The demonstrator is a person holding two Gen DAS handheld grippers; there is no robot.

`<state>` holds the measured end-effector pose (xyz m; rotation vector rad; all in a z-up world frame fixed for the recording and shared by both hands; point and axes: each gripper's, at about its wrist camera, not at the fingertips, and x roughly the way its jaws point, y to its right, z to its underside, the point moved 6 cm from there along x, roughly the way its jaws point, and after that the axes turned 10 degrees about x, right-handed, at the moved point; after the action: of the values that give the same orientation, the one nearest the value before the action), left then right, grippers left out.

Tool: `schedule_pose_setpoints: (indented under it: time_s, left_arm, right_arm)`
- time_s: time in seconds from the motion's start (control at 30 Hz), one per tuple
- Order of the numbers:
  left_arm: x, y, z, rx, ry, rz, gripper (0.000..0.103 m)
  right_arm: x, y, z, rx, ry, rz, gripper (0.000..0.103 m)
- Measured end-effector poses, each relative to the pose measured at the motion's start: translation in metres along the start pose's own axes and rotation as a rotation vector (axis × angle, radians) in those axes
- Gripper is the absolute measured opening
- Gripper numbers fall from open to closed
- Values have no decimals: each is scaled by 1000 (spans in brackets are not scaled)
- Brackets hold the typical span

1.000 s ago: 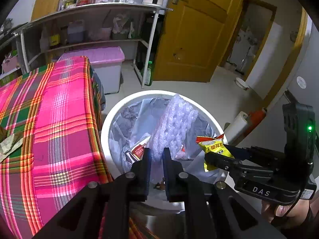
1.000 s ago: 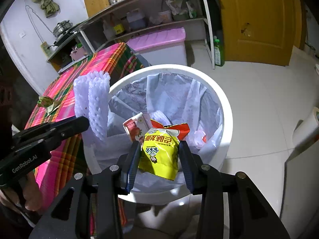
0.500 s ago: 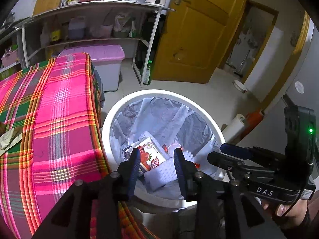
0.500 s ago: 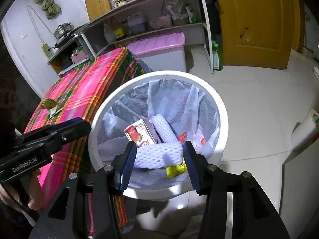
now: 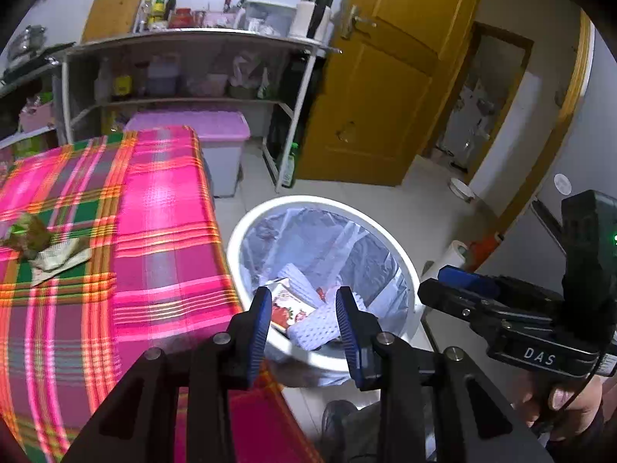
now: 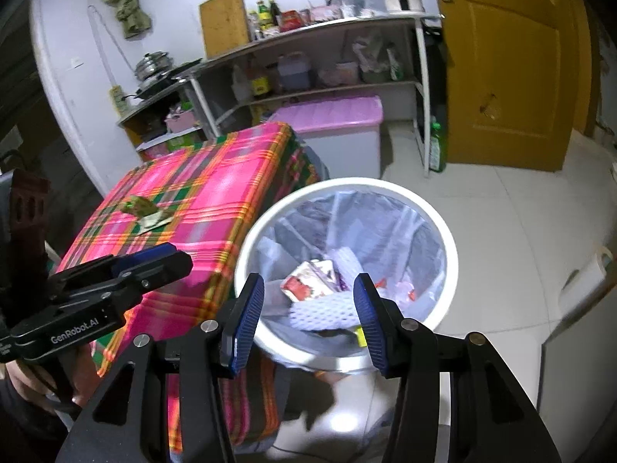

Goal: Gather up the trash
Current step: 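Move both open tools back over the table toward the green wrapper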

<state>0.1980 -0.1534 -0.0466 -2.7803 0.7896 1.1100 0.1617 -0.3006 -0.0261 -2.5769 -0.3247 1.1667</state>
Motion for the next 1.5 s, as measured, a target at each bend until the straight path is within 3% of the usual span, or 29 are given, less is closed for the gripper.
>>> schedule_pose_setpoints:
  time_s: [0.63, 1.5]
  left_arm:
    - [-85, -33, 22, -51, 110, -93, 34]
    - [-114, -137, 50, -196, 108, -282, 34]
  right_arm:
    - [-16, -72, 16, -125, 14, -85, 50]
    - [30, -127, 20, -229, -67, -168, 50]
